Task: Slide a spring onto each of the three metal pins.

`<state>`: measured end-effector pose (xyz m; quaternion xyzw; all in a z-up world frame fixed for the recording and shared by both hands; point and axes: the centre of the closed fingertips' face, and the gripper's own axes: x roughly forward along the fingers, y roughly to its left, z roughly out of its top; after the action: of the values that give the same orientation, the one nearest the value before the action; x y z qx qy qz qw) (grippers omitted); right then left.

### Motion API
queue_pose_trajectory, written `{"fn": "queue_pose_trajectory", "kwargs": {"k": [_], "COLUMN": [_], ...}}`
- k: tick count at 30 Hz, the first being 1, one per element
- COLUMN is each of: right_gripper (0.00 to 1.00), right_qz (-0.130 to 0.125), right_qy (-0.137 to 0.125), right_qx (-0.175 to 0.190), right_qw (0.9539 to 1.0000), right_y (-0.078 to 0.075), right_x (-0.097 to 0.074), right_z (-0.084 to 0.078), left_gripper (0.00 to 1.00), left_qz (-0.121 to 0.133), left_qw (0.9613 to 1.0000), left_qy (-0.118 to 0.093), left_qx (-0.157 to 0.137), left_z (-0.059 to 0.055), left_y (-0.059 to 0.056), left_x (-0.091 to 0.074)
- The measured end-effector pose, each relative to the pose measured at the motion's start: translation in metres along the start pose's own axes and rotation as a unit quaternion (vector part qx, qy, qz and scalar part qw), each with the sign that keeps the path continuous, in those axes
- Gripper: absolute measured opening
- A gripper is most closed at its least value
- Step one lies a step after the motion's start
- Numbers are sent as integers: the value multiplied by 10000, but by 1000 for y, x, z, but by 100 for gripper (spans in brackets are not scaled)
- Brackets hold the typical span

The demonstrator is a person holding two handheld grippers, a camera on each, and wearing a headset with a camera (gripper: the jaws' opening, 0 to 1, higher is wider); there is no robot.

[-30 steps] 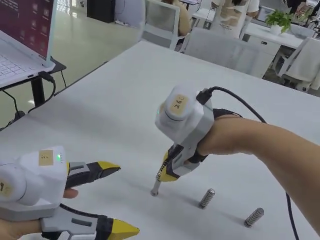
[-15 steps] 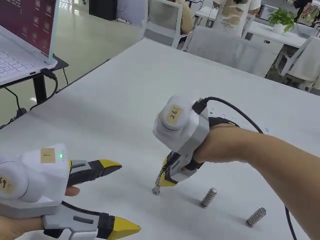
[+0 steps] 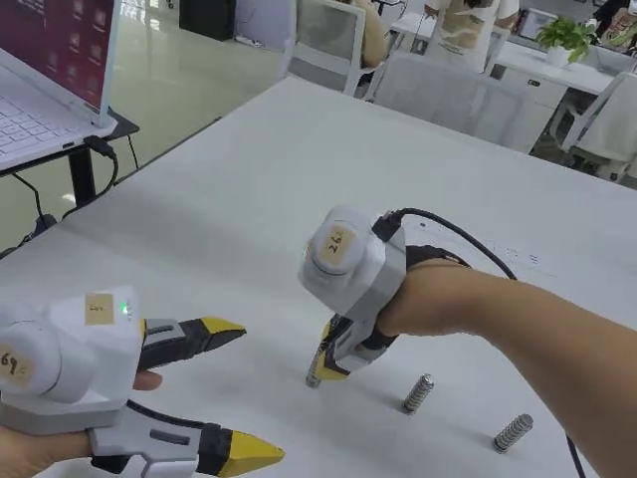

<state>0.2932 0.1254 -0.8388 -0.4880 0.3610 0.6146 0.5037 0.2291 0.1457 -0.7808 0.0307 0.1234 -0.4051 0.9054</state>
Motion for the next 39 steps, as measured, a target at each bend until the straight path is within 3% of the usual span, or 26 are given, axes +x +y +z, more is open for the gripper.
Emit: {"fn": "queue_pose_trajectory", "kwargs": {"k": [20, 30, 39], "right_gripper": [12, 19, 20], "right_qz": [62, 5, -26], "right_qy": [45, -24, -151], "right_qx": [200, 326, 455], "right_qw": [9998, 9995, 9988], "right_y": [2, 0, 6], "right_x": [13, 8, 0], "right_z": [-7, -15, -20], "left_gripper": [71, 71, 72], "left_qz": [25, -13, -42], "left_qw": [10000, 10000, 10000], "left_qy": [-14, 26, 69], "left_qx": [-26, -16, -4], "left_z": [-2, -3, -3], "left_y": [2, -1, -2], "left_x": [-1, 0, 1]}}
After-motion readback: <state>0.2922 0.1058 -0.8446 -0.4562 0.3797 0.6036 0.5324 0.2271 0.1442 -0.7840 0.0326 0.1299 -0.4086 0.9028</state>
